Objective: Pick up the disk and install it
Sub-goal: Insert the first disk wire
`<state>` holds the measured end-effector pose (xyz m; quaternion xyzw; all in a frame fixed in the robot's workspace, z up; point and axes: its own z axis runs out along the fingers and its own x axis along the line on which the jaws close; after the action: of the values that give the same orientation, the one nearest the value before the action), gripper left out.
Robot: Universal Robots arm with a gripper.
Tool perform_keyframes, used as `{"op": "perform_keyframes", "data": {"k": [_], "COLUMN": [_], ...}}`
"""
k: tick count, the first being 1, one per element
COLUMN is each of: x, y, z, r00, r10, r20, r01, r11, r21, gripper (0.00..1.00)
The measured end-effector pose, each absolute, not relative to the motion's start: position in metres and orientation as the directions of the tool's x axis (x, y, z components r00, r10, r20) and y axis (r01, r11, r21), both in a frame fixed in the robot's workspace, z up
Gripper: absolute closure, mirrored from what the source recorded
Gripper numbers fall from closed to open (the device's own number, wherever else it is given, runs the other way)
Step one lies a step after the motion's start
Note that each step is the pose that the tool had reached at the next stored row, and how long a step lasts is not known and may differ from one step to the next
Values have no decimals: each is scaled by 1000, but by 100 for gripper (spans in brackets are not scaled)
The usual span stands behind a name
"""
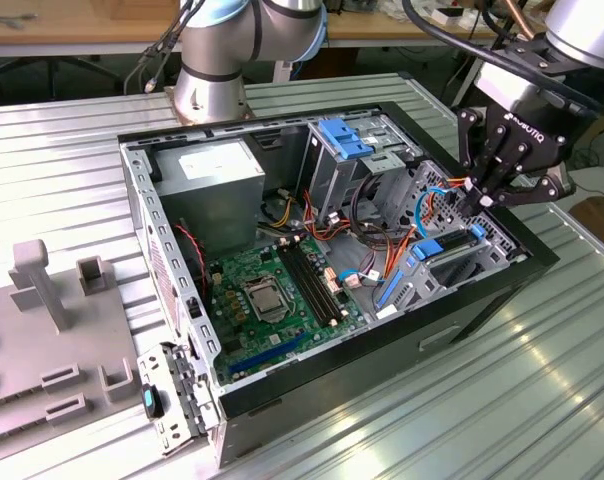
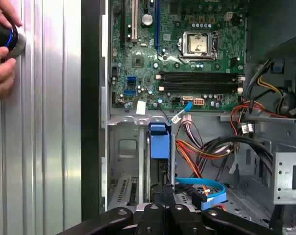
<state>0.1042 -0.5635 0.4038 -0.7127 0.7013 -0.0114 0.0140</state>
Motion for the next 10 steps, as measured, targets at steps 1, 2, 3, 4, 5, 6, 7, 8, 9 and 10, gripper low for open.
{"op": "perform_keyframes", "data": {"k": [1, 2, 3, 4, 5, 6, 7, 8, 9, 10], "x": [120, 120, 120, 120, 120, 120, 120, 120, 120, 120], "y": [-555, -555, -555, -555, -555, -555, -555, -555, -555, -555], "z": [403, 403, 403, 403, 403, 403, 403, 403, 403, 403], "r00": [15, 15, 15, 15, 15, 15, 15, 15, 15, 15], "r10": [-1000, -1000, -1000, -1000, -1000, -1000, -1000, -1000, -1000, -1000], "r20": [-4, -3, -3, -3, -3, -3, -3, -3, -3, -3], "r01": [-999, -999, -999, -999, -999, -999, -999, -999, -999, -999], "r11": [-15, -15, -15, -15, -15, -15, -15, -15, -15, -15], "r21": [-36, -36, -36, -36, -36, -36, -36, -36, -36, -36], "gripper": [89, 89, 89, 89, 89, 89, 89, 89, 89, 89]}}
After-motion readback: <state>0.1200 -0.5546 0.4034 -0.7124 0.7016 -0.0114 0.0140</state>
